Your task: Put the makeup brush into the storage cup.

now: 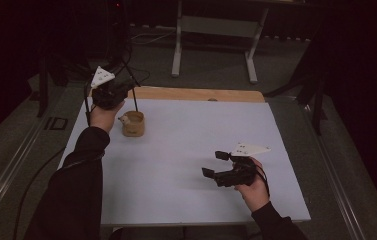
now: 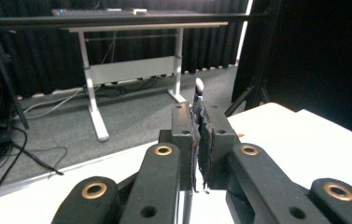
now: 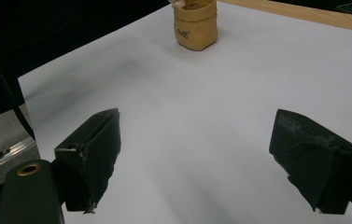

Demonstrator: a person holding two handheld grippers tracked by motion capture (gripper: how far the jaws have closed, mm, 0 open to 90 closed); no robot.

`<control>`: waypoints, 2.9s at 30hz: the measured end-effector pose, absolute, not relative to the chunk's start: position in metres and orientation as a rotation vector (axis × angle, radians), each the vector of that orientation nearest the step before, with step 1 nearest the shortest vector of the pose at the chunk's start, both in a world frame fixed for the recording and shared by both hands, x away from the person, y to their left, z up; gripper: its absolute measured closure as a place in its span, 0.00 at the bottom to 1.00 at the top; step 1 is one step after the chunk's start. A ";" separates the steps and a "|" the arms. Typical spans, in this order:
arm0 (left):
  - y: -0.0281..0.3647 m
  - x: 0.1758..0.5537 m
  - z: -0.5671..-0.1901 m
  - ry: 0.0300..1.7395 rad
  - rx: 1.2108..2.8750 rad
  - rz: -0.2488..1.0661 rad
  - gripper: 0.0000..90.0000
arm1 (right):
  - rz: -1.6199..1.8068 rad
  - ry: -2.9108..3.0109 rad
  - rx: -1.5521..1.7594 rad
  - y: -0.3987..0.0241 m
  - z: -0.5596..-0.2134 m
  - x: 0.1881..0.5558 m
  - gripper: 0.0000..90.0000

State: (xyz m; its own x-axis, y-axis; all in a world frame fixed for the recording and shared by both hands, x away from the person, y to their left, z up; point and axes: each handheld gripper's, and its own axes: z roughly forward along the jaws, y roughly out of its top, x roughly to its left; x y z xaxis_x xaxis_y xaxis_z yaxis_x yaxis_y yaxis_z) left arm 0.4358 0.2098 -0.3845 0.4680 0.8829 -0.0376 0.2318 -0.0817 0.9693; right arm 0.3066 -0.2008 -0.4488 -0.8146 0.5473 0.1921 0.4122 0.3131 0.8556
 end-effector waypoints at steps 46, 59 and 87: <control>0.205 0.442 -0.445 1.213 1.695 0.607 0.93 | 1.514 2.427 0.920 -0.204 -0.451 0.308 0.18; 0.199 0.442 -0.428 1.289 1.733 0.621 0.24 | 1.520 2.420 0.923 -0.205 -0.450 0.308 0.18; 0.205 0.405 -0.397 0.939 1.767 0.410 0.00 | 1.564 2.407 0.914 -0.215 -0.447 0.315 0.16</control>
